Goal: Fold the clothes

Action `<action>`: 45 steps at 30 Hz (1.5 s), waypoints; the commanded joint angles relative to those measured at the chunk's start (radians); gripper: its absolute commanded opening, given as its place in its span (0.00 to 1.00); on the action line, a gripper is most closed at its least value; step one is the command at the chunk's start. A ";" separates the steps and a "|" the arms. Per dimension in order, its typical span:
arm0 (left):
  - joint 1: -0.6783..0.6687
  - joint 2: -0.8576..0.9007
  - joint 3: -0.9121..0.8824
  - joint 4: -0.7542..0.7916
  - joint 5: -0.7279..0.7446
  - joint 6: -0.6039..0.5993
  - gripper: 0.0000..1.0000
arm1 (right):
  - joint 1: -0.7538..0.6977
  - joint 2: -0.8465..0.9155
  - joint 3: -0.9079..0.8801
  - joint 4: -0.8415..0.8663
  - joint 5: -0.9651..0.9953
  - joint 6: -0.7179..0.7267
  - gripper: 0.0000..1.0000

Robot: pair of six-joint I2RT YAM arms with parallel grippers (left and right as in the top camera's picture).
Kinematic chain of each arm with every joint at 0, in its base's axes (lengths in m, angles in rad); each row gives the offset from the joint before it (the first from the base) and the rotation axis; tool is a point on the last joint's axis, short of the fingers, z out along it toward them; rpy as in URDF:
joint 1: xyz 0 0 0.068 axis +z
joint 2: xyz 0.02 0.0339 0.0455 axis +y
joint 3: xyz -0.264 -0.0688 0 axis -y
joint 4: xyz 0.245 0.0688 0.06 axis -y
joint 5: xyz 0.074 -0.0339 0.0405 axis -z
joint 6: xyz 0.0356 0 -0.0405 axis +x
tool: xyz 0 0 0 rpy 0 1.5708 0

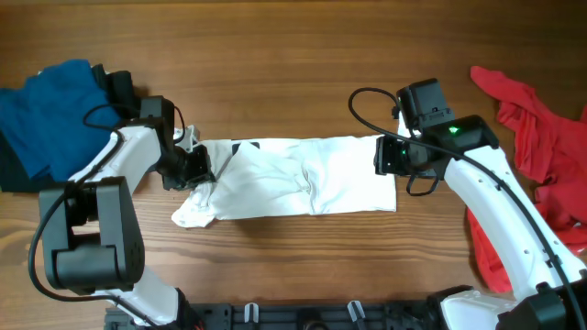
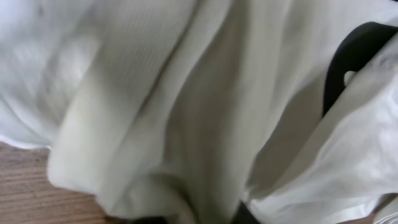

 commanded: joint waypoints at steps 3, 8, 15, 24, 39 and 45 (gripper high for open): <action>-0.003 0.009 -0.003 0.024 0.011 0.005 0.04 | -0.002 0.004 -0.006 -0.005 0.020 -0.003 0.60; 0.011 -0.041 0.010 0.011 -0.066 0.005 0.04 | -0.002 0.004 -0.006 -0.010 0.017 -0.002 0.61; 0.089 -0.140 0.087 -0.032 -0.209 -0.011 0.04 | -0.002 0.004 -0.006 -0.011 0.017 0.003 0.61; 0.122 -0.159 0.237 -0.135 -0.185 -0.026 0.04 | -0.002 0.004 -0.006 -0.008 0.017 0.003 0.61; -0.241 -0.164 0.288 -0.186 0.011 -0.228 0.04 | -0.002 0.004 -0.006 -0.016 0.017 0.003 0.61; -0.400 -0.161 0.288 -0.107 -0.052 -0.330 0.04 | -0.002 0.004 -0.006 -0.025 0.017 -0.005 0.61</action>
